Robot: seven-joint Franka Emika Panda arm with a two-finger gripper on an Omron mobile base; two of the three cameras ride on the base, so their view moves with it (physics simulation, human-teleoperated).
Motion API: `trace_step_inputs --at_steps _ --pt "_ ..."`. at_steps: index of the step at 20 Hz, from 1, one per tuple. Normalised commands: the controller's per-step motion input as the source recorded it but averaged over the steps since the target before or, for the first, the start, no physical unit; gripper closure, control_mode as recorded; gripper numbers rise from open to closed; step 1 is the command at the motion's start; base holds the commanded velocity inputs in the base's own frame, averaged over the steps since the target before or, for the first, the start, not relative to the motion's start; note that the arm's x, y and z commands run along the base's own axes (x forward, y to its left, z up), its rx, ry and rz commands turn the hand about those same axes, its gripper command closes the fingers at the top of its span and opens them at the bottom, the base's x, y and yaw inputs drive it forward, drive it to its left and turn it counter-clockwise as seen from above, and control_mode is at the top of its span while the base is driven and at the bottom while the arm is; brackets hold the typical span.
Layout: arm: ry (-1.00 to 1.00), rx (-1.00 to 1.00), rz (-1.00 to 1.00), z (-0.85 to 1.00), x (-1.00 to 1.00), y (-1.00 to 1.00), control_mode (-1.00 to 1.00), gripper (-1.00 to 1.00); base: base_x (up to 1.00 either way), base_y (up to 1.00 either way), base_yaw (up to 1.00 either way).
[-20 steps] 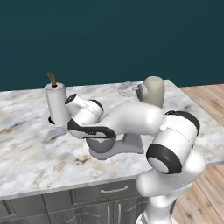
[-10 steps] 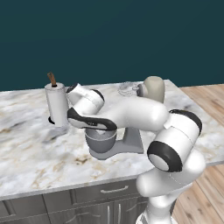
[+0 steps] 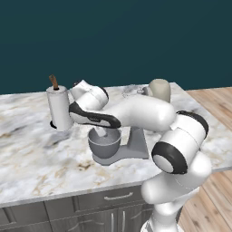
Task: Add butter and sugar cubes to the stand mixer bowl and then turn on the stand mixer to begin making frosting.
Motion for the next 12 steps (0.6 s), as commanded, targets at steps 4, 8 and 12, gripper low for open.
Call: trace_step_inputs --at_steps 4,8,12 --pt "0.04 0.3 0.06 0.6 -0.27 -0.22 -1.0 -1.0 0.0 0.0 0.0" --pt "0.0 0.35 0.14 0.69 -0.35 -0.37 -1.0 -1.0 0.0 0.0 0.0" --pt "0.0 0.31 0.18 0.36 -0.6 -0.46 -1.0 -1.0 0.0 0.0 0.0"
